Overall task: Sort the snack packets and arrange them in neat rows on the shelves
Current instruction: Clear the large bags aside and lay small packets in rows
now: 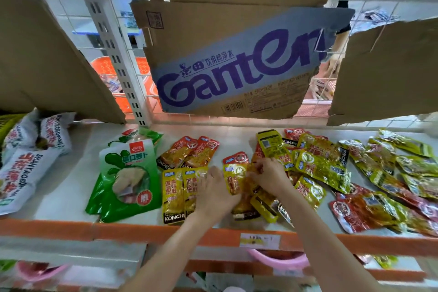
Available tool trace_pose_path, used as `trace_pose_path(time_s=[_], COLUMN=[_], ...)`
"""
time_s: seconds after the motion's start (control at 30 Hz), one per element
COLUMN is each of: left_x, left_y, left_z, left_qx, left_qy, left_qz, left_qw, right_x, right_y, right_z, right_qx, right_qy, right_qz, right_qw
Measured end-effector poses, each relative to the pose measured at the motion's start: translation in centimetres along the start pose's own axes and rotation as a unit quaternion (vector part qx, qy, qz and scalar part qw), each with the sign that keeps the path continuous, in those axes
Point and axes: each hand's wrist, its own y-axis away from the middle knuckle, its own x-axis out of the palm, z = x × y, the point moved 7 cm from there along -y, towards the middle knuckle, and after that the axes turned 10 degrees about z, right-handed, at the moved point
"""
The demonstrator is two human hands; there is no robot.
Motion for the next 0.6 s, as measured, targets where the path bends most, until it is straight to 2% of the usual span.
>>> trace_pose_path(time_s=[0.1, 0.2, 0.23, 0.3, 0.4, 0.43, 0.47, 0.57, 0.6], left_x=[0.1, 0.6, 0.6, 0.6, 0.8, 0.8, 0.9, 0.9, 1.0], left_y=[-0.1, -0.2, -0.1, 0.1, 0.1, 0.1, 0.0, 0.1, 0.0], left_z=[0.2, 1.1, 1.3, 2.1, 3.4, 3.6, 3.7, 3.1, 3.1], left_qx=[0.032, 0.046, 0.049, 0.040, 0.011, 0.004, 0.004, 0.032, 0.038], left_qy=[0.231, 0.359, 0.390, 0.462, 0.564, 0.573, 0.568, 0.534, 0.526], left_qz=[0.026, 0.057, 0.062, 0.055, 0.033, 0.029, 0.030, 0.043, 0.047], left_qw=[0.972, 0.930, 0.917, 0.884, 0.825, 0.819, 0.822, 0.844, 0.849], right_x=[-0.3, -0.4, -0.4, -0.3, 0.5, 0.6, 0.8, 1.2, 1.3], right_y=[0.4, 1.7, 2.2, 3.3, 4.3, 4.5, 4.4, 4.6, 4.7], right_z=[-0.2, -0.7, -1.3, -3.0, -5.3, -5.8, -6.1, -5.9, -5.7], right_qx=[-0.023, -0.066, -0.082, -0.104, -0.116, -0.120, -0.118, -0.112, -0.110], right_qy=[-0.121, -0.240, -0.308, -0.477, -0.704, -0.737, -0.741, -0.665, -0.649], right_qz=[0.029, 0.014, -0.002, -0.030, -0.025, -0.021, -0.016, -0.004, -0.005], right_qw=[0.992, 0.969, 0.948, 0.872, 0.700, 0.665, 0.661, 0.739, 0.753])
